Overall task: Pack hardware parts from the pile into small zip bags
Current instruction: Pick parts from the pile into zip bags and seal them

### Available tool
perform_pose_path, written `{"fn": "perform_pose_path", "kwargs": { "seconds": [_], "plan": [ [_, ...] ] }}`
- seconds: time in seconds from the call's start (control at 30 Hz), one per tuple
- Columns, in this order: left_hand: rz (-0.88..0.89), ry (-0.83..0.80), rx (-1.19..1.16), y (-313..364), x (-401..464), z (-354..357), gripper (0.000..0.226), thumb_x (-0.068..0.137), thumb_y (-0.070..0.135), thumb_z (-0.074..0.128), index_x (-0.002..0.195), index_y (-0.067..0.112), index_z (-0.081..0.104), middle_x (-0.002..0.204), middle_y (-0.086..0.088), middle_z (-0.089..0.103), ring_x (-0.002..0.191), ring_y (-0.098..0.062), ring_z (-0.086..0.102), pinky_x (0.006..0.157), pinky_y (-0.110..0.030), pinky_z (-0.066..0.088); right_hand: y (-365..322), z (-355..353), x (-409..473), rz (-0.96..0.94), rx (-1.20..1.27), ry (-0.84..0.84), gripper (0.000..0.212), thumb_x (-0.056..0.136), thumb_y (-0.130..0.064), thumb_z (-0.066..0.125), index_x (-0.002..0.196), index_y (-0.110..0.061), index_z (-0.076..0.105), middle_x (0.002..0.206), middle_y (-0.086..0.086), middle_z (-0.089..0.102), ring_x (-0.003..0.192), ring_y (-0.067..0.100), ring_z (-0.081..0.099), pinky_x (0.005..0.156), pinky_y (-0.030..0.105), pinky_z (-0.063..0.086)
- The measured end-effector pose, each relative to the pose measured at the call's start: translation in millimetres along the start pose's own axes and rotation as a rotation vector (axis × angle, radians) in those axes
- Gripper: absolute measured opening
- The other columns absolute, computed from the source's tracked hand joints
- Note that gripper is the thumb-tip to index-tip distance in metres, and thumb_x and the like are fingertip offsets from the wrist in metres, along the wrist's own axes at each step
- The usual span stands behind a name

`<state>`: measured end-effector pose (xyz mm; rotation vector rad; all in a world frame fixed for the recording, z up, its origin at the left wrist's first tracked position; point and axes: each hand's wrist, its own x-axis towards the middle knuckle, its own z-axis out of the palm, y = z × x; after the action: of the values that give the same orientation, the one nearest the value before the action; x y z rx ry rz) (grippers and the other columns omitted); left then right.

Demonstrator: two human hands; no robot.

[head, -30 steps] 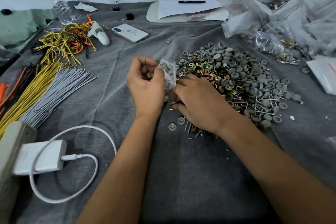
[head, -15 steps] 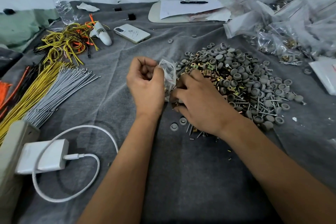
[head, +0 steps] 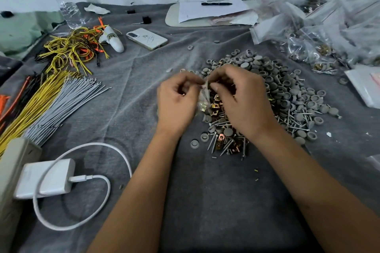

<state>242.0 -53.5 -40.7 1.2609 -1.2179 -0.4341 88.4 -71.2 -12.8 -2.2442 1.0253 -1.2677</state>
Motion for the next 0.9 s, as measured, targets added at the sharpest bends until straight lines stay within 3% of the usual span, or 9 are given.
{"fn": "perform_pose_path", "kwargs": {
  "seconds": [0.13, 0.4, 0.53, 0.67, 0.8, 0.9],
  "plan": [
    [0.066, -0.080, 0.116, -0.8, -5.0, 5.6, 0.020, 0.082, 0.002, 0.063, 0.084, 0.018, 0.075, 0.055, 0.014, 0.055, 0.054, -0.002, 0.050, 0.057, -0.024, 0.043, 5.1, -0.3, -0.2, 0.061, 0.039, 0.009, 0.018, 0.092, 0.000, 0.068, 0.105, -0.009, 0.076, 0.097, -0.003, 0.075, 0.092, 0.005, 0.070, 0.087, 0.024, 0.056],
    [0.044, -0.008, -0.013, -0.8, -2.8, 2.5, 0.013, 0.085, 0.008, 0.064, 0.096, 0.015, 0.064, 0.065, 0.008, 0.054, 0.061, -0.012, 0.051, 0.061, -0.032, 0.043, 3.6, 0.3, -2.7, 0.018, -0.002, -0.013, 0.019, 0.084, -0.002, 0.079, 0.098, -0.014, 0.081, 0.092, -0.007, 0.077, 0.089, 0.001, 0.070, 0.081, 0.006, 0.049],
    [0.042, 0.023, -0.090, -0.6, -0.8, -0.6, 0.023, 0.086, 0.005, 0.063, 0.092, 0.027, 0.061, 0.068, 0.006, 0.057, 0.061, -0.011, 0.052, 0.059, -0.030, 0.043, 3.6, -5.1, -0.7, -0.045, -0.006, -0.073, 0.027, 0.087, 0.003, 0.074, 0.109, -0.012, 0.079, 0.103, -0.004, 0.078, 0.099, -0.001, 0.068, 0.089, 0.005, 0.047],
    [0.010, 0.064, -0.205, 0.6, 1.4, -3.6, 0.023, 0.086, 0.004, 0.060, 0.091, 0.027, 0.060, 0.069, 0.005, 0.055, 0.060, -0.011, 0.047, 0.056, -0.028, 0.038, 5.7, -11.7, 1.2, -0.106, 0.030, -0.167, 0.034, 0.091, 0.005, 0.069, 0.121, -0.011, 0.075, 0.113, -0.002, 0.076, 0.105, -0.002, 0.069, 0.095, 0.013, 0.051],
    [-0.023, 0.091, -0.274, 1.4, 3.0, -6.3, 0.020, 0.086, 0.004, 0.061, 0.090, 0.023, 0.062, 0.069, 0.001, 0.055, 0.060, -0.018, 0.045, 0.055, -0.031, 0.038, 4.8, -11.5, 1.1, -0.049, 0.109, -0.103, 0.028, 0.093, -0.002, 0.070, 0.121, -0.006, 0.065, 0.110, -0.007, 0.076, 0.101, -0.010, 0.068, 0.084, 0.005, 0.049],
    [-0.065, 0.089, -0.417, 2.1, 4.1, -8.7, 0.019, 0.084, 0.000, 0.061, 0.088, 0.019, 0.063, 0.063, 0.002, 0.054, 0.052, -0.014, 0.044, 0.048, -0.027, 0.036, 4.2, -12.7, 2.4, -0.015, 0.137, -0.025, 0.019, 0.094, -0.005, 0.070, 0.111, -0.008, 0.061, 0.106, -0.004, 0.078, 0.091, -0.010, 0.070, 0.077, 0.008, 0.050]
  ]
}}
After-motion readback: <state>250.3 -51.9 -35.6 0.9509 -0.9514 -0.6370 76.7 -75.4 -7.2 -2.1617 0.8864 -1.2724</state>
